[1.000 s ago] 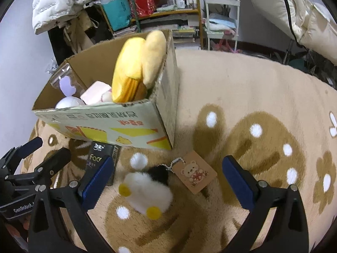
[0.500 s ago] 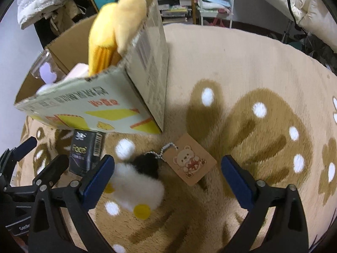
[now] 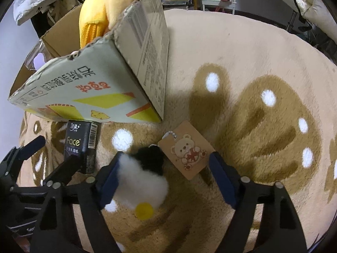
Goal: Organize soft objects
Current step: 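Close the left tool on the Face pack while the right tool grips the plush keychain, then lift the Face pack with the left tool while the right tool carries the keychain over the box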
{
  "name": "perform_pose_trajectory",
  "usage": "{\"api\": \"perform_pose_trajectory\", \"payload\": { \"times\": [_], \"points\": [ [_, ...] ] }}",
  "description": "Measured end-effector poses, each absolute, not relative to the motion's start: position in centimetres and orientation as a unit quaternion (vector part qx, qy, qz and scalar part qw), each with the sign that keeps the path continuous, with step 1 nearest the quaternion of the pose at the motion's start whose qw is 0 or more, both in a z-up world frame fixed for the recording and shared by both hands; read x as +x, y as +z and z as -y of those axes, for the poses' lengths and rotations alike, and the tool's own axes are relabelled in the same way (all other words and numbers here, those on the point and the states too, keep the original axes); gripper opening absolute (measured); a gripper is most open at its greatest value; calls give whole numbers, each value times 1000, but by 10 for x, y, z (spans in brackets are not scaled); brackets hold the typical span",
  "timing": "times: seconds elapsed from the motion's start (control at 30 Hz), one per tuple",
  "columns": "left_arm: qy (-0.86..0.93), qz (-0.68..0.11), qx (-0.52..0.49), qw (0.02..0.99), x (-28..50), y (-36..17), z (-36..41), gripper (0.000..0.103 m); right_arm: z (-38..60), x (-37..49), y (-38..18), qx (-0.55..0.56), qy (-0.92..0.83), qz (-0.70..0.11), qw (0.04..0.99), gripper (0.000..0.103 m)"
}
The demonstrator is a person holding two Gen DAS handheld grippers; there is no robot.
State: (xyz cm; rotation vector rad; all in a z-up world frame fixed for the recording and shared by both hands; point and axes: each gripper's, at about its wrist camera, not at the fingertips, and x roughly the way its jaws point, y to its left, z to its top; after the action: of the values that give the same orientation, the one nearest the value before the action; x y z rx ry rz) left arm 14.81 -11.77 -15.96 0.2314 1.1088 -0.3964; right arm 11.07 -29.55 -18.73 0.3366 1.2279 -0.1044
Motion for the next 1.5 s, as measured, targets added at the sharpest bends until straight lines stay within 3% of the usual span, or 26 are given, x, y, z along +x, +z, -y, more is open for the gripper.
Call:
{"api": "perform_pose_trajectory", "payload": {
  "times": [0.13, 0.27, 0.6, 0.87, 0.97, 1.03, 1.5],
  "points": [
    [-193, -525, 119, 821, 147, -164, 123, 98, 300, 108, -185, 181, -29, -571, 800, 65],
    [-204, -529, 121, 815, 145, -170, 126, 98, 307, 103, -185, 226, 3, -565, 793, 36],
    [-196, -535, 117, 813, 154, -182, 133, 96, 307, 103, -186, 238, 12, -565, 790, 34],
    [-203, -536, 118, 811, 160, -191, 130, 76, 307, 103, -188, 235, 12, -565, 791, 34],
    [-206, -535, 118, 810, 160, -195, 132, 63, 306, 103, -187, 234, 12, -563, 792, 33],
    [-205, -535, 116, 811, 159, -196, 131, 47, 302, 104, -187, 233, 12, -560, 795, 32],
    [-170, -508, 65, 842, 146, -167, 104, 46, 300, 90, -155, 216, 27, -499, 839, 31]
  ]
}}
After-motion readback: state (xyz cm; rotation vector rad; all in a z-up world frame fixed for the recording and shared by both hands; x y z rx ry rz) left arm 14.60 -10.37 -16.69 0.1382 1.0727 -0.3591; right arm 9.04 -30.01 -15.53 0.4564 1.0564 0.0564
